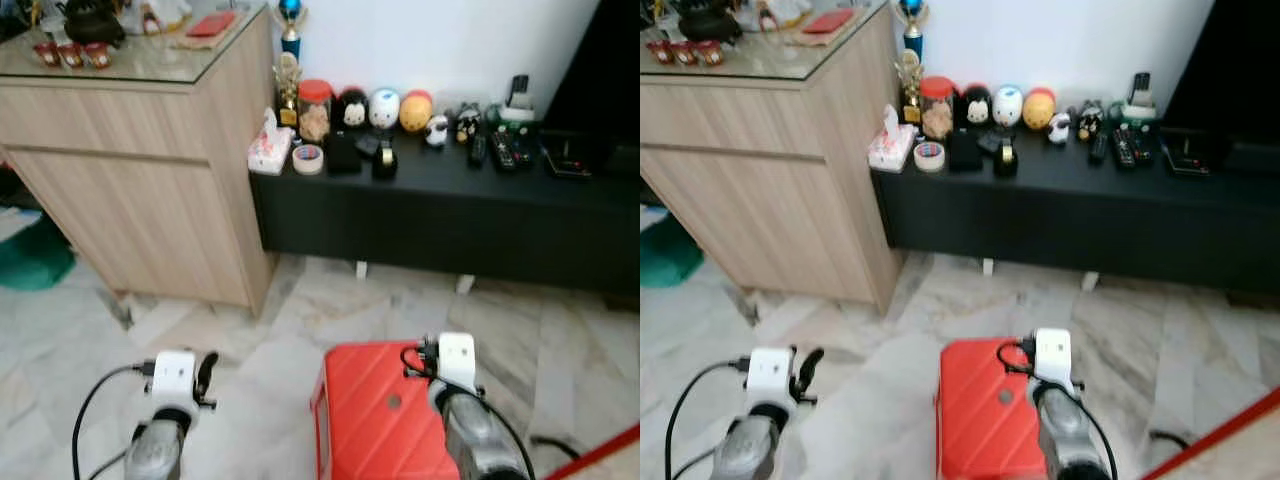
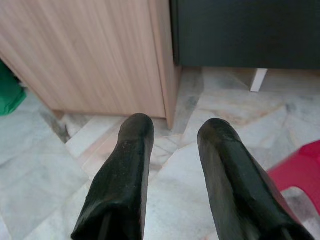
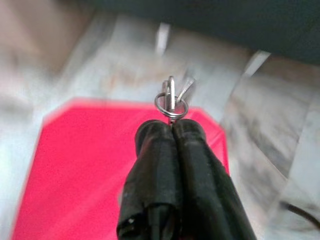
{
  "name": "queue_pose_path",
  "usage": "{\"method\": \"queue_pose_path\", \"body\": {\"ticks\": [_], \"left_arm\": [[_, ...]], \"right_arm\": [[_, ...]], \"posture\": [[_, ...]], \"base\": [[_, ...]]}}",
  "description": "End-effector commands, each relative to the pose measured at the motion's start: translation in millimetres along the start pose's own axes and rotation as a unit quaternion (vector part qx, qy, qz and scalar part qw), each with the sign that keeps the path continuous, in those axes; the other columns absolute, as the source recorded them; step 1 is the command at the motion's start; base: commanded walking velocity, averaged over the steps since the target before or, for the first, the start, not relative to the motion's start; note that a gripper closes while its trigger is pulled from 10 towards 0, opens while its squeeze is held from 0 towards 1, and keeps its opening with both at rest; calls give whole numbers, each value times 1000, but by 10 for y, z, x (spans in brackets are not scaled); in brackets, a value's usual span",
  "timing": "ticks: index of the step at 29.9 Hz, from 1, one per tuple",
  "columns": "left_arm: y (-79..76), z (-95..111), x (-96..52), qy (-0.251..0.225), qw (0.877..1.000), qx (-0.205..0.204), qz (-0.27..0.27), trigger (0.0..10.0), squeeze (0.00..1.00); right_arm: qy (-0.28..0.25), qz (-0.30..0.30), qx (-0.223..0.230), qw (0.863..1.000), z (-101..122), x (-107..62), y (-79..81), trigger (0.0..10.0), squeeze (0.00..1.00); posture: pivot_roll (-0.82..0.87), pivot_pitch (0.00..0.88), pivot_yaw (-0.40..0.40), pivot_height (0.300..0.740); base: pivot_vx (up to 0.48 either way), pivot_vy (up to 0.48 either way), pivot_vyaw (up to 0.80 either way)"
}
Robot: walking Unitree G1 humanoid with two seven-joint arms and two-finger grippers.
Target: Hang keys on a hook
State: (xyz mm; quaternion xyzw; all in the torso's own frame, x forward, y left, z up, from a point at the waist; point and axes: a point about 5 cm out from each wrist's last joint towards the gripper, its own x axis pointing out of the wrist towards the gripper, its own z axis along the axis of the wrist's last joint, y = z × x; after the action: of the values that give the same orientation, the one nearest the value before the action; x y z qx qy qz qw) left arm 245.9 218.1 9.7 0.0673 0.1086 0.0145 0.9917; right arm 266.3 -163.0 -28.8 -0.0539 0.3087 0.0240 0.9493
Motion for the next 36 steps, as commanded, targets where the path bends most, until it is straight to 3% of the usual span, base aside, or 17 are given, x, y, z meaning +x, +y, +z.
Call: {"method": "queue_pose_path", "body": {"ticks": [1, 4, 8, 12, 18, 21, 23, 24, 26, 27, 28, 29, 31, 32, 34, 35, 36], "left_arm": [[20, -70, -32, 16, 1000, 7, 1, 10000, 0], [11, -82, -33, 18, 1000, 6, 1, 10000, 0], [-13, -87, -25, 18, 1000, 3, -3, 10000, 0], [-10, -89, -22, 19, 1000, 2, -2, 10000, 0], [18, -84, -21, 17, 1000, 2, 2, 10000, 0], [37, -84, -23, 16, 1000, 3, 4, 10000, 0], [42, -85, -23, 16, 1000, 4, 5, 10000, 0], [44, -85, -24, 16, 1000, 4, 5, 10000, 0], [49, -83, -24, 15, 1000, 4, 6, 10000, 0], [49, -83, -24, 15, 1000, 4, 6, 10000, 0], [49, -84, -24, 15, 1000, 4, 6, 10000, 0], [48, -84, -24, 15, 1000, 4, 6, 10000, 0], [31, -81, -23, 15, 1000, 4, 4, 10000, 0], [31, -81, -23, 15, 1000, 4, 4, 10000, 0], [25, -75, -20, 14, 1000, 4, 3, 10000, 0], [26, -75, -19, 13, 1000, 4, 3, 10000, 0], [26, -75, -19, 13, 1000, 4, 3, 10000, 0]], "right_arm": [[77, 45, -38, 995, -203, -28, 50, 10000, 0], [124, 100, -127, 979, -325, -66, 27, 10000, 0], [156, 91, -128, 975, -373, -81, -103, 10000, 0], [216, 103, -137, 961, -511, -133, -120, 10000, 0], [249, 126, -158, 947, -578, -170, -121, 10000, 0], [261, 139, -214, 931, -607, -186, -146, 10000, 0], [252, 131, -197, 938, -581, -173, -149, 10000, 0], [241, 118, -167, 949, -547, -156, -146, 10000, 0], [212, 86, -56, 972, -436, -105, -118, 10000, 0], [212, 86, -56, 972, -436, -105, -118, 10000, 0], [226, 78, -146, 960, -478, -122, -171, 10000, 0], [231, 76, -201, 949, -502, -133, -198, 10000, 0], [241, 87, -268, 929, -570, -165, -233, 10000, 0], [241, 87, -268, 929, -570, -165, -233, 10000, 0], [212, 91, -96, 968, -507, -131, -94, 10000, 0], [200, 91, -51, 974, -471, -115, -62, 10000, 0], [200, 91, -51, 974, -471, -115, -62, 10000, 0]], "posture": [[57, 0, -37, 740], [57, 0, -38, 740], [52, 0, -42, 740], [51, 0, -45, 740], [57, 0, -45, 740], [58, 0, -43, 740], [58, 0, -43, 740], [60, 0, -43, 740], [55, 0, -41, 740], [55, 0, -41, 740], [52, 0, -40, 740], [52, 0, -40, 740], [59, 0, -40, 740], [59, 0, -40, 740], [57, 0, -40, 740], [56, 0, -40, 740], [56, 0, -40, 740]], "base": [[0, 0, 0], [0, 0, 0], [0, 0, 0], [0, 0, 0], [0, 0, 0], [0, 0, 0], [0, 0, 0], [0, 0, 0], [0, 0, 0], [0, 0, 0], [0, 0, 0], [0, 0, 0], [0, 0, 0], [0, 0, 0], [0, 0, 0], [0, 0, 0], [0, 0, 0]]}}
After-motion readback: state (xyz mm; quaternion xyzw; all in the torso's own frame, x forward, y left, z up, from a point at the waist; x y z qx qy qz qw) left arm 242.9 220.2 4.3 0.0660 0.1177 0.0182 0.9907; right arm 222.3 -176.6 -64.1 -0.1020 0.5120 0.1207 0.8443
